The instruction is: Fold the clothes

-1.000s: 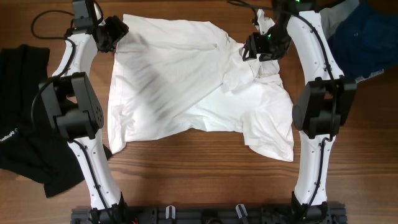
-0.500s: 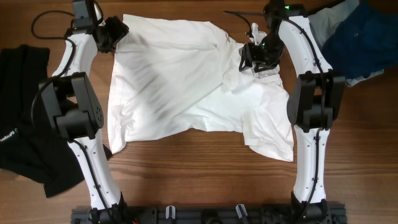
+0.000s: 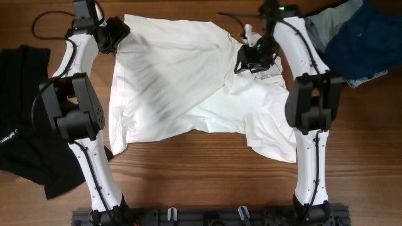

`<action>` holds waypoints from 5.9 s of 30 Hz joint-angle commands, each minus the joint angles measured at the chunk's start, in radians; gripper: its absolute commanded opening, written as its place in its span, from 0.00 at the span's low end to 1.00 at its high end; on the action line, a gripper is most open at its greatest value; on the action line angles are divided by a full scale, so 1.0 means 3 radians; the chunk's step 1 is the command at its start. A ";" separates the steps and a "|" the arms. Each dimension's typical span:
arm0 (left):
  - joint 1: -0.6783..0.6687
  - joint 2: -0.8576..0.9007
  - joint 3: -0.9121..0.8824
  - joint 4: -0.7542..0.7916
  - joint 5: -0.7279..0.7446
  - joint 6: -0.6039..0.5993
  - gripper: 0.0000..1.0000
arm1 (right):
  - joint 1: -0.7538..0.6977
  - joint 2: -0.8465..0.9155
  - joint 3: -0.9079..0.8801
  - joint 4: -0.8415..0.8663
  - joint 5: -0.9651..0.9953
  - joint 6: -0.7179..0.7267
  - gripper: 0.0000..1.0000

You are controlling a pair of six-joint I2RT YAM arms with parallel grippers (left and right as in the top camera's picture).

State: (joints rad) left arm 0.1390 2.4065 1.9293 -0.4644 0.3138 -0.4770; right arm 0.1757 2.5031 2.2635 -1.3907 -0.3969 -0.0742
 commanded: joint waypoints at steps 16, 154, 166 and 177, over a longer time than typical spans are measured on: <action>-0.0009 -0.0168 0.0056 -0.0075 0.0051 -0.0008 0.73 | 0.0076 0.0042 -0.0004 -0.0019 0.0209 0.0159 0.67; -0.0229 -0.0167 0.0076 -0.0880 -0.0367 -0.0184 0.11 | 0.0490 -0.1391 0.0034 0.0460 0.0866 0.0257 0.04; -0.0292 -0.0109 0.0058 -0.2227 -0.0367 -0.0183 0.04 | 0.0490 -0.1419 0.0034 0.0431 0.0866 0.0248 0.04; -0.0458 -0.0103 -0.0619 -0.2303 -0.0287 -0.0183 0.04 | 0.0490 -0.1485 0.0034 0.0436 0.0866 0.0192 0.04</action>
State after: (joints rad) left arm 0.0193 2.3432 1.8359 -1.2045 0.2176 -0.5339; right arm 0.3202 2.1002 2.2646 -1.2591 -0.1482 -0.0017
